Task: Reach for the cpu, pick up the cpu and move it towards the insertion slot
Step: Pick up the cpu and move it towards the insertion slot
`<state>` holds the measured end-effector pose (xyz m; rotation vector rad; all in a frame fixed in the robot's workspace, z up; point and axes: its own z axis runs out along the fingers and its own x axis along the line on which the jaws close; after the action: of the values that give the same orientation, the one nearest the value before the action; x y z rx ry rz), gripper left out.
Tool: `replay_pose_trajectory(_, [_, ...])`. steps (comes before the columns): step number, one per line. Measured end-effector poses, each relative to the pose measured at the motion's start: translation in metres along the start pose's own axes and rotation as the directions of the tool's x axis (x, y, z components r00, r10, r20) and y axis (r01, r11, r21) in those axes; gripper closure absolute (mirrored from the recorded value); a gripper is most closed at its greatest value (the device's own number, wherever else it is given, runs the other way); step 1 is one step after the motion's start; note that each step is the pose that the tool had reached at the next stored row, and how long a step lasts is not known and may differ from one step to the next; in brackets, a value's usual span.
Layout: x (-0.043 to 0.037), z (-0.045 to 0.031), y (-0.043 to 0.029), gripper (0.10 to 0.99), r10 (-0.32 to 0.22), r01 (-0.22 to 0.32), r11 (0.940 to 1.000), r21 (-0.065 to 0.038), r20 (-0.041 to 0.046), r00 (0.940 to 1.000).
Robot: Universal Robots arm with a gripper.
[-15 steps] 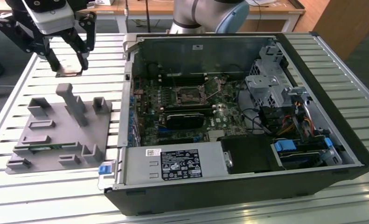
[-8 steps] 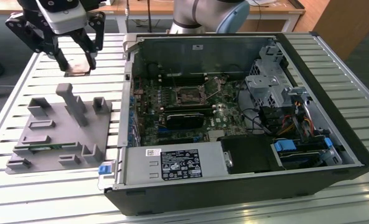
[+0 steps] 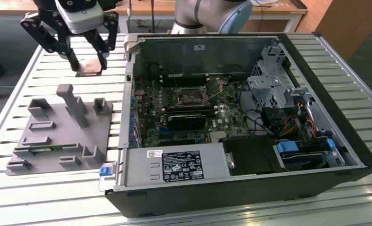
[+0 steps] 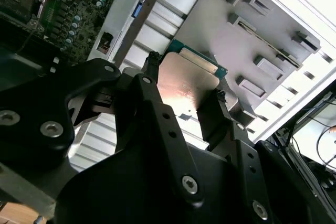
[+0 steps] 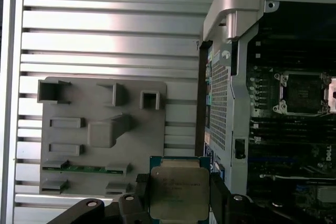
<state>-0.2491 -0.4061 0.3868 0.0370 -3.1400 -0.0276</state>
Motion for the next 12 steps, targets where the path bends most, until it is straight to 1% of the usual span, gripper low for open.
replay_pose_trajectory(12, [-0.0362,0.0000,0.0042,0.541,0.000,0.000,1.0000,0.000,-0.0001,1.0000])
